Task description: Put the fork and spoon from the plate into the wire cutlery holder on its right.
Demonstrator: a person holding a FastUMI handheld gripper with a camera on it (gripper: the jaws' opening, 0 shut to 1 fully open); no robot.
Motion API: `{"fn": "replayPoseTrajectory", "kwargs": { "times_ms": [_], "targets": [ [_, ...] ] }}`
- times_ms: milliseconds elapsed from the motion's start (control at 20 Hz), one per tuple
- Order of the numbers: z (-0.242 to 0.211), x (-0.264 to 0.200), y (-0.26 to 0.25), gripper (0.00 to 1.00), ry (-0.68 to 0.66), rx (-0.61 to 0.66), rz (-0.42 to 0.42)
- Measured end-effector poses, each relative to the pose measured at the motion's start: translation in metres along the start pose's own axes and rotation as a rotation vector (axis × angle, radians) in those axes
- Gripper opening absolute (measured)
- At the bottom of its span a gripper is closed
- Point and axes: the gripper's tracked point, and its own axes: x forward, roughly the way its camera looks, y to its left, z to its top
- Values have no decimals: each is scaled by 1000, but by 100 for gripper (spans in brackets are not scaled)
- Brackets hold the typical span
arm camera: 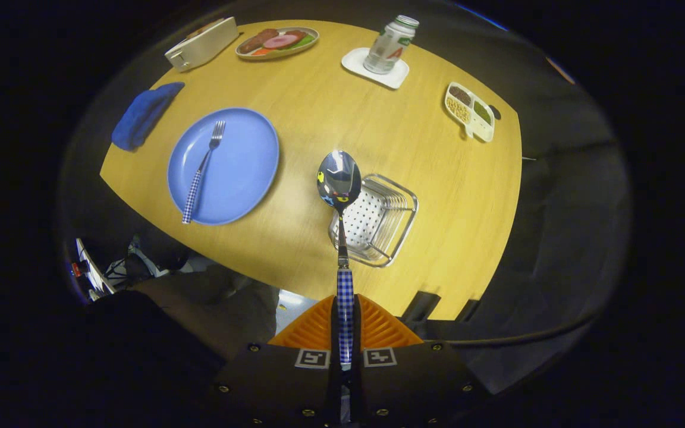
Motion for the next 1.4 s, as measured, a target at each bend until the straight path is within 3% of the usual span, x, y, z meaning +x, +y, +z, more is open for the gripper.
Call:
{"fn": "replayPoseTrajectory", "kwargs": {
  "times_ms": [200, 400, 750, 1350, 1400],
  "targets": [
    [-21, 2, -29, 6, 112, -38, -21],
    [-31, 5, -44, 6, 250, -72, 22],
    [-7, 12, -55, 6, 417, -123, 57],
    [4, -3, -53, 16, 492, 28, 264],
    [1, -6, -54, 21, 474, 44, 286]
  ]
}}
